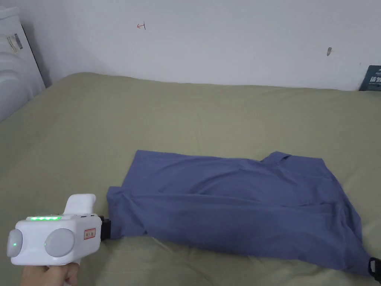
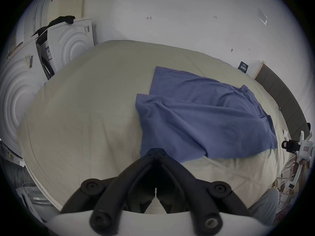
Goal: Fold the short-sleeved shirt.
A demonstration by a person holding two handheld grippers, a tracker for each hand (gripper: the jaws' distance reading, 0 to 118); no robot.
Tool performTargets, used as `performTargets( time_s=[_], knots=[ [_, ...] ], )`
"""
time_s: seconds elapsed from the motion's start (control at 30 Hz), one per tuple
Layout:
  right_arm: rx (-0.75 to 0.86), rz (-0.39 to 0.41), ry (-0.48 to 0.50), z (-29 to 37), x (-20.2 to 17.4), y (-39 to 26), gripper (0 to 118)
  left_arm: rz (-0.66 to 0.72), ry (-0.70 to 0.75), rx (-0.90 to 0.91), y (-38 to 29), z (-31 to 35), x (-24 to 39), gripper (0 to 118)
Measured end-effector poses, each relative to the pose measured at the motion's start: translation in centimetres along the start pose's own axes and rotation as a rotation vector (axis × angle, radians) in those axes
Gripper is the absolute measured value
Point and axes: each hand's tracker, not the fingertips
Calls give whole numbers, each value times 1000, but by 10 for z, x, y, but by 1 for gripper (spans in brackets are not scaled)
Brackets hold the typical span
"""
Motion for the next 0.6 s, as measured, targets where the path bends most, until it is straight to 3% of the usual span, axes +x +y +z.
performTargets(
  time_s=[0.17,0.2,0.27,0.3,0.5,0.6],
  knots=[
    [-5,32,-15,4,-1,0,2,-6,-7,-25,10,-5,0,0],
    [-4,37,-21,4,-1,1,2,0,-14,-38,14,-10,-2,7],
    [-17,52,-18,1,-2,5,2,2,-5,-117,20,-26,-2,88],
    [-19,56,-15,0,-3,6,2,-13,22,-144,21,-33,-1,116],
    [-37,89,-23,-32,3,12,3,-8,78,-147,34,-70,6,118],
    [-43,105,-27,-38,2,18,3,-5,48,-150,32,-71,9,62]
  ],
)
